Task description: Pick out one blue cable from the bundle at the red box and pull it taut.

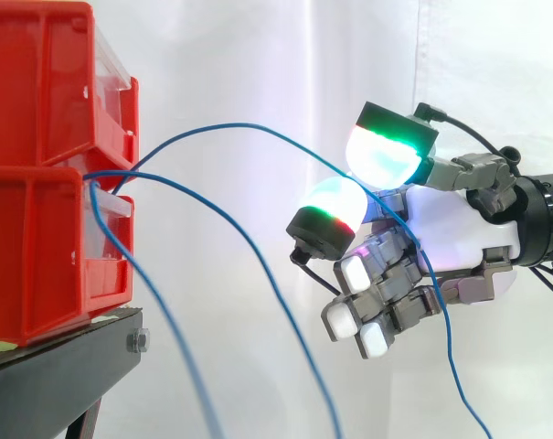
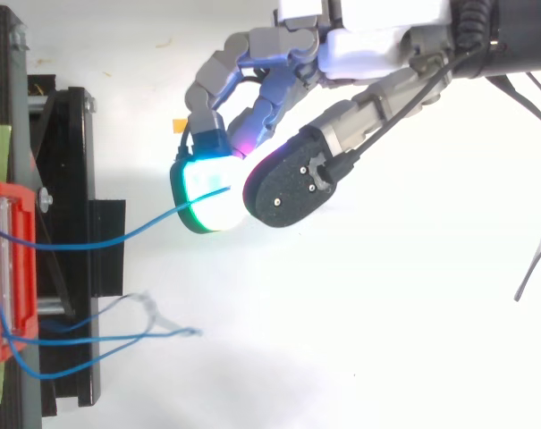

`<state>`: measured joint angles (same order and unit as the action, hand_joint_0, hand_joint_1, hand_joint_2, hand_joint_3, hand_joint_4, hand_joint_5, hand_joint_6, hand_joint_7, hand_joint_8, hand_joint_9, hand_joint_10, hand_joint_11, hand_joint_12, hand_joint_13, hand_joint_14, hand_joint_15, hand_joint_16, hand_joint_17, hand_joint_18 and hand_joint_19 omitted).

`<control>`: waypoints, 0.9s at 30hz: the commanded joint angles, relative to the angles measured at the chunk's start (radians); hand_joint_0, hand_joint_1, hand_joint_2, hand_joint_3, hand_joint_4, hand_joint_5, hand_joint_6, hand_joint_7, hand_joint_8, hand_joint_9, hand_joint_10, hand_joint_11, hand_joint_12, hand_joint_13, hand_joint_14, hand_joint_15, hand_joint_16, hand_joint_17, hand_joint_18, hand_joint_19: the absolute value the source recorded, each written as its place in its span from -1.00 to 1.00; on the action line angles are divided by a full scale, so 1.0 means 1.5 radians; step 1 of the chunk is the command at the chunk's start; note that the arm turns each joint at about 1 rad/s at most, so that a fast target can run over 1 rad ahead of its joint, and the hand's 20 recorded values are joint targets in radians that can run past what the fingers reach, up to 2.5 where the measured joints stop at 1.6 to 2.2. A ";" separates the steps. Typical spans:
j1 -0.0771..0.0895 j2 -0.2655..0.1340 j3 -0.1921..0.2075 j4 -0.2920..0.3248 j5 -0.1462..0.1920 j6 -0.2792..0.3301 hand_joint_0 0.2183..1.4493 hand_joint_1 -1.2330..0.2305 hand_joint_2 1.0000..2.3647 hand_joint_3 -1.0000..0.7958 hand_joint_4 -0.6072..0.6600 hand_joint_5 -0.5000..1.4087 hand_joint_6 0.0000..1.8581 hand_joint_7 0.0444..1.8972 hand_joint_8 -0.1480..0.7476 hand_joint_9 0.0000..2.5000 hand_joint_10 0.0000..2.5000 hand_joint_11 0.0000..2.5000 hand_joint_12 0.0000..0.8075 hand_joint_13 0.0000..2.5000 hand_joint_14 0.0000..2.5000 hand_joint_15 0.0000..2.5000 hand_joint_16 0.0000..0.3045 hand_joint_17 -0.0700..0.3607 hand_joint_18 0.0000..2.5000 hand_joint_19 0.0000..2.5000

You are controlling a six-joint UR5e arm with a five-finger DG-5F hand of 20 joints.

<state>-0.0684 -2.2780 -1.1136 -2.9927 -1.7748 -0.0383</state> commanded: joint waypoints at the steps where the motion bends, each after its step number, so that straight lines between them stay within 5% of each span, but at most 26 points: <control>1: -0.001 0.000 0.000 0.000 0.000 0.000 -0.44 -0.15 -0.99 -0.34 -0.16 -0.54 -0.07 -0.09 -0.19 -0.28 -0.99 -0.68 -0.20 -0.50 -0.99 -0.63 -0.71 -0.21 -0.58 -0.50; 12: -0.004 0.000 0.000 -0.001 -0.004 0.001 -0.42 -0.36 -0.99 -0.08 -0.19 -0.50 -0.07 -0.07 -0.10 -0.14 -0.99 -0.68 -0.06 -0.33 -0.99 -0.62 -0.64 -0.10 -0.39 -0.56; 27: -0.007 0.005 0.000 -0.007 -0.010 -0.006 -0.40 -0.35 -0.99 -0.11 -0.18 -0.50 -0.06 -0.06 -0.09 -0.13 -0.99 -0.67 -0.05 -0.33 -0.99 -0.60 -0.64 -0.10 -0.40 -0.54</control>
<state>-0.0772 -2.2774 -1.1137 -2.9970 -1.7837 -0.0393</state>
